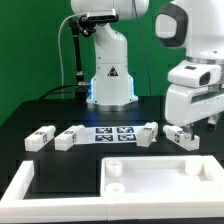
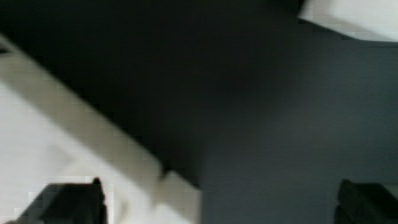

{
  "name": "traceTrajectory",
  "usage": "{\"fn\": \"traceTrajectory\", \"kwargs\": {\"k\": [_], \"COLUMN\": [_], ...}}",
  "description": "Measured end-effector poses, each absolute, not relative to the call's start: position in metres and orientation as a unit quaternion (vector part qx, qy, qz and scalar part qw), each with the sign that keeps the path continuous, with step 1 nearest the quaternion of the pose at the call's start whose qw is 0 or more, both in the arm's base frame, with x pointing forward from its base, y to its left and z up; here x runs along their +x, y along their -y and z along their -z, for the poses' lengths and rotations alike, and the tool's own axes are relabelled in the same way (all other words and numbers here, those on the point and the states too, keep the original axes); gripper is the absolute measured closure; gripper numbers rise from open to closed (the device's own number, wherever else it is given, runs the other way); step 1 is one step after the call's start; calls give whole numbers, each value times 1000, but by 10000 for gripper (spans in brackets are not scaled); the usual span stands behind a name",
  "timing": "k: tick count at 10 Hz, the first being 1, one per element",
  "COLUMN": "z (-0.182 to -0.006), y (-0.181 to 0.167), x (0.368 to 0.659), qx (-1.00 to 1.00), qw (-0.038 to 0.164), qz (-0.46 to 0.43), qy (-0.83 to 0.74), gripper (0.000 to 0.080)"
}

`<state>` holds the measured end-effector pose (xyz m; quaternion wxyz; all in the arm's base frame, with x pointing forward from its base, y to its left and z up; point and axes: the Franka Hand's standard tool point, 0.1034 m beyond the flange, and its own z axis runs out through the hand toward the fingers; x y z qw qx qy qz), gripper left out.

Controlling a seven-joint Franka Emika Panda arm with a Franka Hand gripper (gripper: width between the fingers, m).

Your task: Assemble desk

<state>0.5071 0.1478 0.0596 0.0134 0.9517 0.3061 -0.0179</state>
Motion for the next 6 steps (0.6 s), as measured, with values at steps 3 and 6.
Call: {"fn": "traceTrajectory", "kwargs": {"k": [3, 6], "z": [-54, -48], "y": [-158, -151], "x": [492, 474], "qx": [967, 965], "qw": [13, 23], "qz": [37, 117], "qy": [-253, -234], "gripper": [150, 150]}}
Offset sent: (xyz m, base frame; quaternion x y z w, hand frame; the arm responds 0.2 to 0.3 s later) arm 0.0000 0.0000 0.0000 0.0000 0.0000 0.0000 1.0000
